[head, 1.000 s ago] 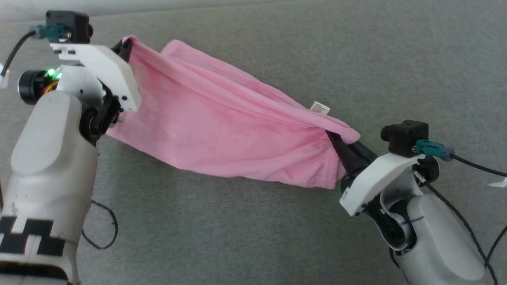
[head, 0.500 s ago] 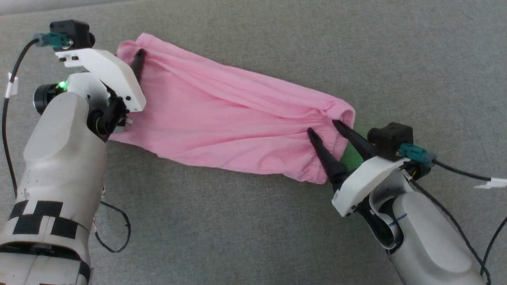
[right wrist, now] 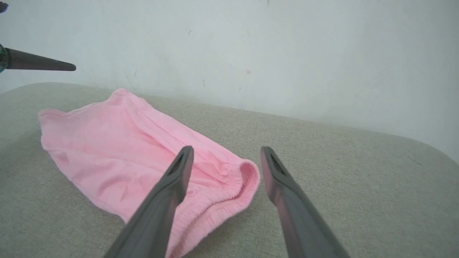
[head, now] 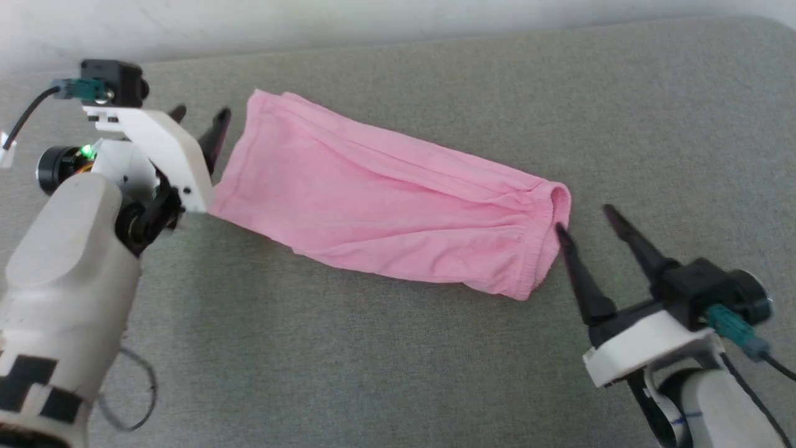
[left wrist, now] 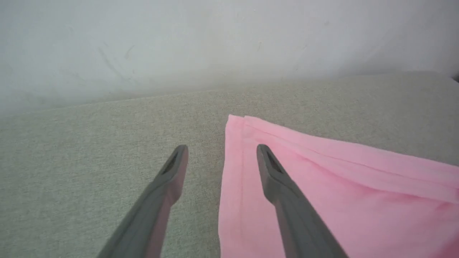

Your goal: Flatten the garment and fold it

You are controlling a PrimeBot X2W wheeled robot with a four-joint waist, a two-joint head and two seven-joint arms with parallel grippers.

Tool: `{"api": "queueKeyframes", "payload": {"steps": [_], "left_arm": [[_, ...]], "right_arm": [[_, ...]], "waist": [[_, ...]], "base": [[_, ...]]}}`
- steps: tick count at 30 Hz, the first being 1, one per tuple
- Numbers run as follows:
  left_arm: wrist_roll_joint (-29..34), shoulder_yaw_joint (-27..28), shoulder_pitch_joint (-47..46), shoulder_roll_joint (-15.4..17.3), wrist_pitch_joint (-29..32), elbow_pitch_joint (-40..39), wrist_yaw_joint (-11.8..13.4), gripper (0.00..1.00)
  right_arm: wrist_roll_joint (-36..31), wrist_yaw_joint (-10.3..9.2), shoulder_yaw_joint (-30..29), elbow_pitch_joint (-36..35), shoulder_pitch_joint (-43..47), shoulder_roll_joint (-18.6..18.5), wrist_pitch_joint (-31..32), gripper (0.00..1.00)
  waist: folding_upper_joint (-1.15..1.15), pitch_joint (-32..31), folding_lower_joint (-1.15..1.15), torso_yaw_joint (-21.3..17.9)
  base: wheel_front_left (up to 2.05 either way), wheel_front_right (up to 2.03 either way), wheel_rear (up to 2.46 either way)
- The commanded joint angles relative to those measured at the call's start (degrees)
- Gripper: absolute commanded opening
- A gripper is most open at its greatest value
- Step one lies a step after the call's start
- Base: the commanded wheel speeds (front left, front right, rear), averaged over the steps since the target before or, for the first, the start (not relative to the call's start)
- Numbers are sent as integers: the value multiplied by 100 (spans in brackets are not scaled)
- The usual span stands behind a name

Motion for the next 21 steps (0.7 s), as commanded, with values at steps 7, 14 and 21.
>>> {"api": "queueKeyframes", "payload": {"steps": [7,14,21], "left_arm": [[-509,-842,296,594,1344,-696,-38,100],[-941,-1162,383,669,1640,-721,-38,100],[-1222,-1654,480,660,2316,-544,-38,100]], "right_arm": [[-287,-11,-221,-927,540,228,437,100],[-178,-11,-168,-1198,584,385,545,100],[-85,-11,-373,-1187,709,456,589,100]], "waist": [[0,-40,1,46],[0,252,1,-238],[0,348,1,-392]], "base": [[0,0,0],[0,0,0],[0,0,0]]}}
